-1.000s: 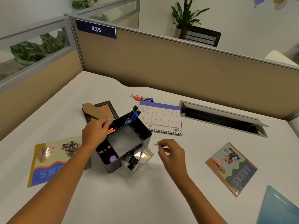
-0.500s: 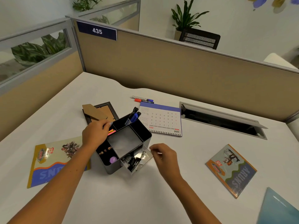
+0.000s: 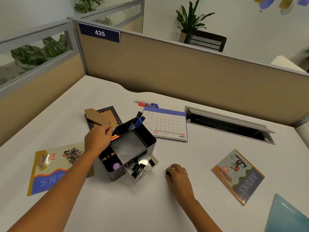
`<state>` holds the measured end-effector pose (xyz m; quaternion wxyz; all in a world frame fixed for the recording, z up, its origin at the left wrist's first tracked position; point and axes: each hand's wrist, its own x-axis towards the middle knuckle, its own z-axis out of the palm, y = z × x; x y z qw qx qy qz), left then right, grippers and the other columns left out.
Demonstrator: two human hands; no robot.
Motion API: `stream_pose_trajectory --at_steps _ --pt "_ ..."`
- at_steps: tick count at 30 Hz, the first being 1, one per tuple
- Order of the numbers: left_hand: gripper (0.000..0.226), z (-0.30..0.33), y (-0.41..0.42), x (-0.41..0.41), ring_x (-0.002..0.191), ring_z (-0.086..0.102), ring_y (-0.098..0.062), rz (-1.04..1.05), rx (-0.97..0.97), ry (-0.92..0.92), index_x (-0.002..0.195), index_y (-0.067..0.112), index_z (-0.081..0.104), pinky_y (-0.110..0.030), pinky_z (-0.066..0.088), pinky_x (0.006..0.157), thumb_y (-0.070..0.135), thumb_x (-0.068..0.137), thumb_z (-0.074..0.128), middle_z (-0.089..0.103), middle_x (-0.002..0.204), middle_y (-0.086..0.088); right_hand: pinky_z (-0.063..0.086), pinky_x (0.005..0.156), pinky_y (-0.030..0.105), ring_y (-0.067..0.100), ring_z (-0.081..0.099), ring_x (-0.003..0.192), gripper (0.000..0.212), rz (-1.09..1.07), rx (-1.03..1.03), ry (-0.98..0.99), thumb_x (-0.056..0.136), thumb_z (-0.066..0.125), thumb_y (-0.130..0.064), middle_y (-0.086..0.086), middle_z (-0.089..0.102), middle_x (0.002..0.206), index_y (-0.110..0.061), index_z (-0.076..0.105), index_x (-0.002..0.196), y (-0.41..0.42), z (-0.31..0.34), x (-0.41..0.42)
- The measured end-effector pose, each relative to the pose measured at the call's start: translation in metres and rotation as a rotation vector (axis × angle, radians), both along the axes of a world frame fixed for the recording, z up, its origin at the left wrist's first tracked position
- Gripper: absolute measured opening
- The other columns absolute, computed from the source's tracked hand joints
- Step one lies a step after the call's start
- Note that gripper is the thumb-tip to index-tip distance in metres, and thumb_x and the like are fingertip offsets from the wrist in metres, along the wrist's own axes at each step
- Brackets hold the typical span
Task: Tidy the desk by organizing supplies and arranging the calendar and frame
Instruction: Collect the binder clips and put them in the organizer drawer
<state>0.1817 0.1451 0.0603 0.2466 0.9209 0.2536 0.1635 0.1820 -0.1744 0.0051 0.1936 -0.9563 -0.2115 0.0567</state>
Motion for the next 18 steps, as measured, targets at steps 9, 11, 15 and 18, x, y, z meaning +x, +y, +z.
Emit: stream_pose_trajectory --at_steps 9,11,15,18 --pt "0.026 0.002 -0.001 -0.001 0.064 0.051 -0.020 0.000 -0.010 -0.002 0.095 0.021 0.069 -0.026 0.035 0.053 0.037 0.094 0.049 0.053 0.062 0.003 0.038 0.065 0.015 0.016 0.049 0.077 0.012 -0.155 0.112 0.051 0.082 0.055 -0.004 0.000 0.050 0.092 -0.014 0.049 0.078 0.003 0.004 -0.003" --pt "0.026 0.002 -0.001 -0.002 0.064 0.051 -0.019 0.002 -0.013 0.000 0.095 0.021 0.069 -0.026 0.034 0.053 0.037 0.094 0.049 0.053 0.062 0.004 0.037 0.059 0.012 0.012 0.049 0.073 0.017 -0.247 0.249 0.126 0.076 0.061 -0.001 0.000 0.048 0.089 -0.014 0.049 0.077 0.002 0.008 0.000" --pt "0.026 0.004 -0.002 -0.002 0.065 0.050 -0.018 0.005 -0.007 -0.003 0.098 0.021 0.070 -0.026 0.035 0.054 0.037 0.095 0.049 0.062 0.070 -0.001 0.044 0.066 0.007 0.009 0.056 0.077 0.016 -0.350 0.551 0.119 0.075 0.064 0.001 0.002 0.054 0.090 -0.013 0.058 0.080 0.010 0.029 0.002" --pt "0.026 0.005 -0.002 -0.001 0.064 0.050 -0.018 0.007 -0.006 -0.003 0.099 0.021 0.070 -0.026 0.034 0.053 0.036 0.095 0.049 0.055 0.065 0.003 0.048 0.073 0.009 0.007 0.060 0.084 0.017 -0.237 0.727 0.031 0.078 0.063 0.002 -0.001 0.060 0.090 -0.014 0.063 0.084 0.025 0.052 -0.002"
